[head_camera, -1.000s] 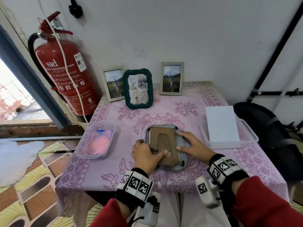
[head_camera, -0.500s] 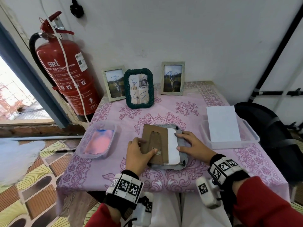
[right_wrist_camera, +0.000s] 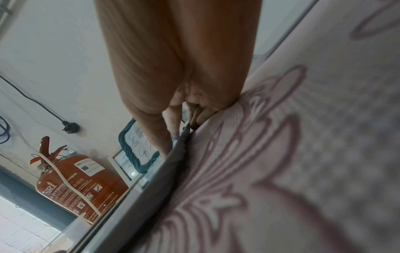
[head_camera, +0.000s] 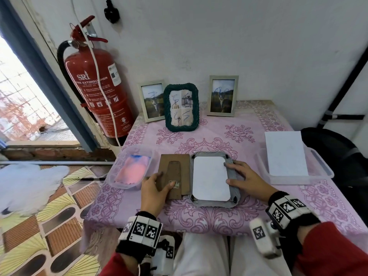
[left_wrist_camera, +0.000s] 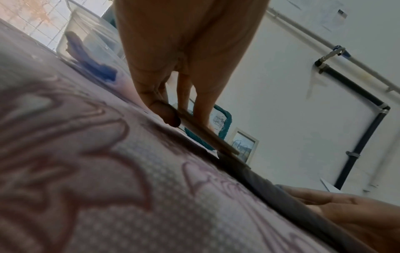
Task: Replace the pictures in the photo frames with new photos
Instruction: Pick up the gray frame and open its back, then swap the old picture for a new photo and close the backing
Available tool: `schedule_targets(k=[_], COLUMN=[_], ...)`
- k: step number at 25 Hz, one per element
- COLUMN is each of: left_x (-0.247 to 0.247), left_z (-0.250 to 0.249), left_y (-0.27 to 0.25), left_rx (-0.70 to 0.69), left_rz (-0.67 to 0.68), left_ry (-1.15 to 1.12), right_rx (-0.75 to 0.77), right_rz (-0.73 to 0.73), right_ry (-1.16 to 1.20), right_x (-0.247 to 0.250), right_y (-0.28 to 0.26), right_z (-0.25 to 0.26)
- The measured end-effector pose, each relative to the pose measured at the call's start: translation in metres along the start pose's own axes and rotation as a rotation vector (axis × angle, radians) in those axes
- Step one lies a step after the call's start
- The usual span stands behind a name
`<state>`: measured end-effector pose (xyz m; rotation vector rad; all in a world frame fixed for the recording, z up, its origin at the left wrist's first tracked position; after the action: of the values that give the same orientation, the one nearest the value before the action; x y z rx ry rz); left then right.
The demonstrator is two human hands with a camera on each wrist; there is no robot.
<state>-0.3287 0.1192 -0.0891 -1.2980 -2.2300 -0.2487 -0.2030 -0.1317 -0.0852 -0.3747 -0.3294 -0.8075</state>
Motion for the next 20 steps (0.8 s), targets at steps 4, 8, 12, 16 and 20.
schedule_targets(k=[4,8,12,16,20], left_x=[0.0,-0.001,-0.009,-0.022,-0.037], left_z=[0.004,0.005,-0.002,-0.021,-0.037], left_y=[-0.002,-0.006,-0.012,-0.01,-0.001], left_rx=[-0.003,0.019,-0.08,-0.184,-0.142], left_rz=[-0.042,-0.084,-0.113,-0.114,0.022], left_ry=[0.033,0.252,0.362,0.359,0.392], right_rx=[0.004,-0.003,-0.01,-0.02,-0.017], right_rz=[-0.007,-0.012,-0.016,-0.017,-0.019], right_ry=[-0.008,-0.018,-0.015,-0.023,-0.02], right_x=[0.0,0.0,0.0,-0.001,-0.001], right_y=[0.001,0.002,0.001,-0.001,-0.002], right_z=[-0.002,-0.002,0.0,0.003,0.005])
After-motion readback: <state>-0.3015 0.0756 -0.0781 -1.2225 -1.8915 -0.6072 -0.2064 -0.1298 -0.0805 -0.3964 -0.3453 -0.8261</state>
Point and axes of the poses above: each hand's wrist, its own y-axis towards the middle knuckle, its own x-axis out of the back of the hand, z = x × y, the point moved 1 cm from there along y, towards the middle knuckle, and after that the axes turned 7 degrees about z, right-handed, at the moved point
